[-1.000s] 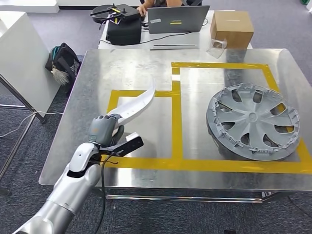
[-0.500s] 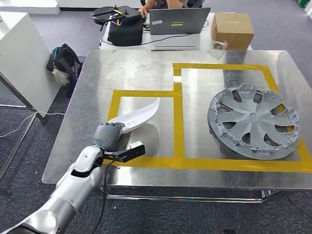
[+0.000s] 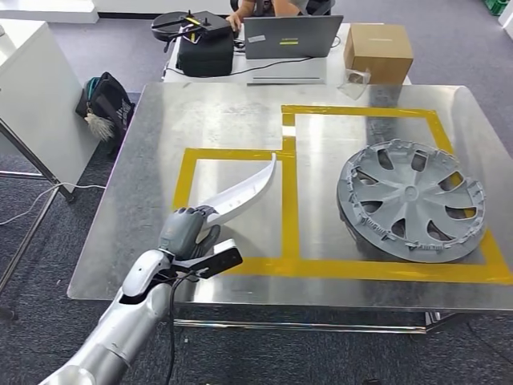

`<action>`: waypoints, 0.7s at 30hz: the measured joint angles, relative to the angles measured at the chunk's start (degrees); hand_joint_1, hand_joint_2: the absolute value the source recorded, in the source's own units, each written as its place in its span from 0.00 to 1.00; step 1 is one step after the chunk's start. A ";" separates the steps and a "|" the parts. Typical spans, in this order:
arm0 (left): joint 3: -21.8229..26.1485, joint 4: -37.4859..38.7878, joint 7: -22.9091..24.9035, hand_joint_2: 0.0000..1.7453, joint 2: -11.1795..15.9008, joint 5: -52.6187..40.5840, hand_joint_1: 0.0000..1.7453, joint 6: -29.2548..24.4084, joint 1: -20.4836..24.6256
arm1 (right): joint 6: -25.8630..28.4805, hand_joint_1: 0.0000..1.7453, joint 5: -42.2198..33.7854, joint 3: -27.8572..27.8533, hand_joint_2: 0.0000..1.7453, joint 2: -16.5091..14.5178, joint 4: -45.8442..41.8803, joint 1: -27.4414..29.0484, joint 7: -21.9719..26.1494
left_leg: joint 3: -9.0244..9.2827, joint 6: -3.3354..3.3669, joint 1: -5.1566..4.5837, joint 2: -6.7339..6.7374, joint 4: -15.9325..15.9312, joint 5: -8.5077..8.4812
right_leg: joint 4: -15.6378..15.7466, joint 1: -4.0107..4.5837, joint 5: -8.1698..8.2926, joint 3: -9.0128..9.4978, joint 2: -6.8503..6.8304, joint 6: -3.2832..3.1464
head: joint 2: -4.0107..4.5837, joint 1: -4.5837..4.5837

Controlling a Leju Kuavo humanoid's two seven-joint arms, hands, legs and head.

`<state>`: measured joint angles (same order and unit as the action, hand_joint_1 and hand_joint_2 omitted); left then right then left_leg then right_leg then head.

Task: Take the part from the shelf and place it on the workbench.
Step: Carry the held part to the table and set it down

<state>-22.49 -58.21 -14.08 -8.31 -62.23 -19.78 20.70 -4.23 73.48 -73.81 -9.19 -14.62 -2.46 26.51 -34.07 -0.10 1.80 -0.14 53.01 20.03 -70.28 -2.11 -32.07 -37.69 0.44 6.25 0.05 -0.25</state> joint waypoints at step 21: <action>-2.11 1.40 17.11 1.00 0.30 -20.70 0.50 -0.05 2.40 | 0.32 0.00 0.64 0.00 0.50 -0.22 0.38 -0.35 -0.31 | -2.08 -5.68 2.18 -0.05 1.68 -0.43 | 9.64 -1.12 5.52 2.25 0.80 -2.31 | 0.00 -0.84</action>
<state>-24.60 -56.81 3.04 -8.01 -82.93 -19.83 23.11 -3.91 74.12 -73.81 -9.41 -14.24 -2.81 26.20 -36.16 -5.77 3.98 -0.20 54.69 19.60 -60.64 -3.24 -26.55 -35.44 1.24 3.94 0.04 -1.09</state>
